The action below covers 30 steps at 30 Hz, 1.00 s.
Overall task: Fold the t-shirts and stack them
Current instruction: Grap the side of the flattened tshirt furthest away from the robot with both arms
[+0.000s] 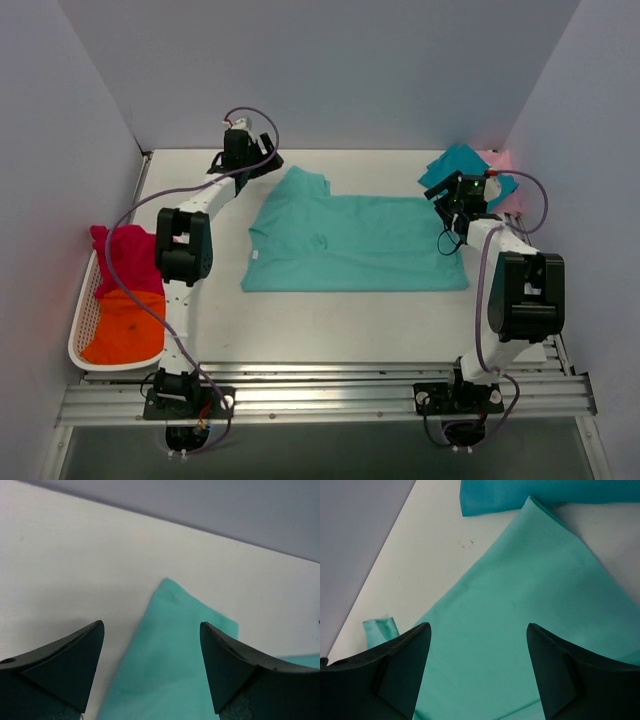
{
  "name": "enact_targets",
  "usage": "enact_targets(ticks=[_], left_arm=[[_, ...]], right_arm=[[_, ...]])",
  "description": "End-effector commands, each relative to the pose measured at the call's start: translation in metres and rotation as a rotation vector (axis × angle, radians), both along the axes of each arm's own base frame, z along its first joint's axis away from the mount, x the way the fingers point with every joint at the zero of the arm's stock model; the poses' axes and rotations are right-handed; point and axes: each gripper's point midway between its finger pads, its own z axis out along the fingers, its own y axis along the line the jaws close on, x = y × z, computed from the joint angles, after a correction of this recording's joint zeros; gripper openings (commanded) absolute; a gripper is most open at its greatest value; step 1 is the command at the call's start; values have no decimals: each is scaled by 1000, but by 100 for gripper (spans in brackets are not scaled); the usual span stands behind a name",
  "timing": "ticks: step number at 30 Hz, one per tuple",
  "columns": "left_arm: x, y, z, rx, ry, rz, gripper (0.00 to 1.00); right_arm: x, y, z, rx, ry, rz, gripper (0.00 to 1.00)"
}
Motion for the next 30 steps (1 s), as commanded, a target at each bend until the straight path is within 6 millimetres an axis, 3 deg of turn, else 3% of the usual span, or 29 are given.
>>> enact_targets(ticks=[1, 2, 3, 4, 5, 6, 11, 16, 20, 30], left_arm=[[38, -4, 9, -27, -36, -102, 86], [45, -3, 7, -25, -35, -104, 86], [45, -3, -44, -15, 69, -108, 86], [63, -7, -9, -23, -21, -114, 86], [67, -9, -14, -29, -16, -118, 86], [64, -12, -56, -36, 51, -131, 87], [73, -20, -61, -128, 26, -123, 93], [58, -48, -72, -149, 72, -177, 94], [52, -63, -76, -153, 86, -208, 94], [43, -67, -82, -138, 117, -226, 78]], right_arm=[[20, 2, 22, 3, -93, 23, 73], [22, 1, 23, 3, -101, 23, 73], [22, 2, 24, 10, -106, 30, 73], [22, 1, 26, 12, -119, 27, 73], [22, 2, 28, 16, -127, 30, 73], [22, 2, 31, 21, -139, 33, 73], [17, -5, 48, 22, -181, 23, 73], [12, -13, 59, 26, -211, 9, 73], [8, -15, 51, 39, -199, 13, 73], [8, -19, 39, 59, -181, 13, 73]])
